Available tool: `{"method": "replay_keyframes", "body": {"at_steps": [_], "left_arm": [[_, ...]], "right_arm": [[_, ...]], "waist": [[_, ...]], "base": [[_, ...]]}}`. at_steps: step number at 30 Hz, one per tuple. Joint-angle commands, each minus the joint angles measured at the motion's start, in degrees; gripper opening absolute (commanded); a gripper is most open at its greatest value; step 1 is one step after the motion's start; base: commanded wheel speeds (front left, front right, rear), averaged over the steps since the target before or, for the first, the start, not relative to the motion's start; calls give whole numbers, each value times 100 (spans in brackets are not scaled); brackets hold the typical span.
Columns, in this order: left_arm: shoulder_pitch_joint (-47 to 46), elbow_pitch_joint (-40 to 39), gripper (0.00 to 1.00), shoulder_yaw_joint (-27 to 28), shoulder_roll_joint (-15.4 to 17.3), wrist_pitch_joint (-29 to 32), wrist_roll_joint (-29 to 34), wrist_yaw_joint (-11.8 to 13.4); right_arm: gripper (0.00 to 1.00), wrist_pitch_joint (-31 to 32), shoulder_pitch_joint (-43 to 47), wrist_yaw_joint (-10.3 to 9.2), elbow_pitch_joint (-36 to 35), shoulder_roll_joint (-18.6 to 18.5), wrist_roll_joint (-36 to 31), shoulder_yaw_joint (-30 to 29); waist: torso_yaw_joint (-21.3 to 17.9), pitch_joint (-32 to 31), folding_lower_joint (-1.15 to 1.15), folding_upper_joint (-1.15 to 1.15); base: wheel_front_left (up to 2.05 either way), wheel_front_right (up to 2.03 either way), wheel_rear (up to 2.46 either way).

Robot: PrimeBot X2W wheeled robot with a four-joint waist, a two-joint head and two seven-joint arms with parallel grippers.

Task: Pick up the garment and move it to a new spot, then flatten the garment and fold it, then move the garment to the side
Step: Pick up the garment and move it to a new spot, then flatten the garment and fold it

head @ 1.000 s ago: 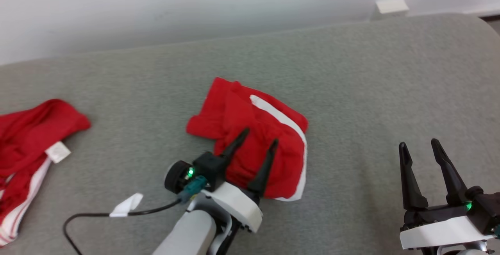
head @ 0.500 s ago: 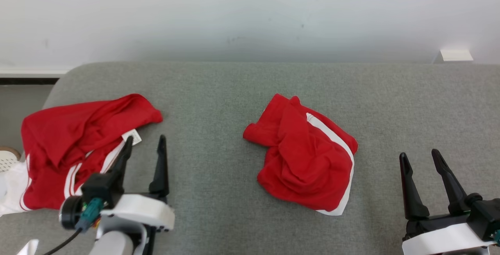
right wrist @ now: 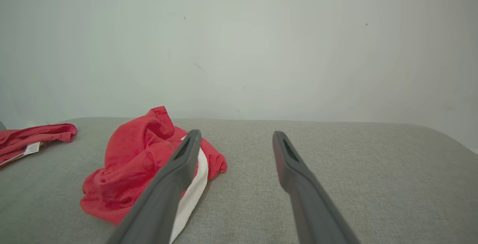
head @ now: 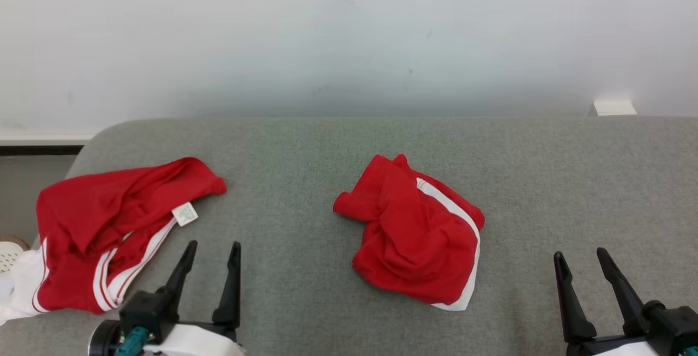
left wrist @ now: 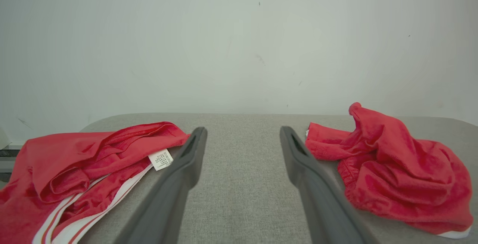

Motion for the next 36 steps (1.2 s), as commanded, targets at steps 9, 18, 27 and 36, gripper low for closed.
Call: {"method": "replay_keyframes", "body": {"at_steps": [9, 18, 27, 36], "left_arm": [[172, -164, 100, 19, 79, 68, -91, 60], [199, -222, 100, 27, 105, 94, -146, 114], [-51, -329, 100, -26, 85, 120, -89, 153], [-620, -315, 100, -232, -129, 40, 32, 35]], "right_arm": [[100, 78, 112, -12, -131, -5, 25, -14], [100, 77, 93, -12, -162, -5, 6, -32], [100, 148, -218, -12, -7, -63, -116, -67], [100, 92, -919, -12, 1048, -370, 45, 452]], "waist": [[-2, -23, 1, 0], [7, -24, 1, 0], [156, 243, 1, 0], [629, 873, 1, 0]], "base": [[0, 0, 0], [0, 0, 0], [0, 0, 0], [0, 0, 0]]}}
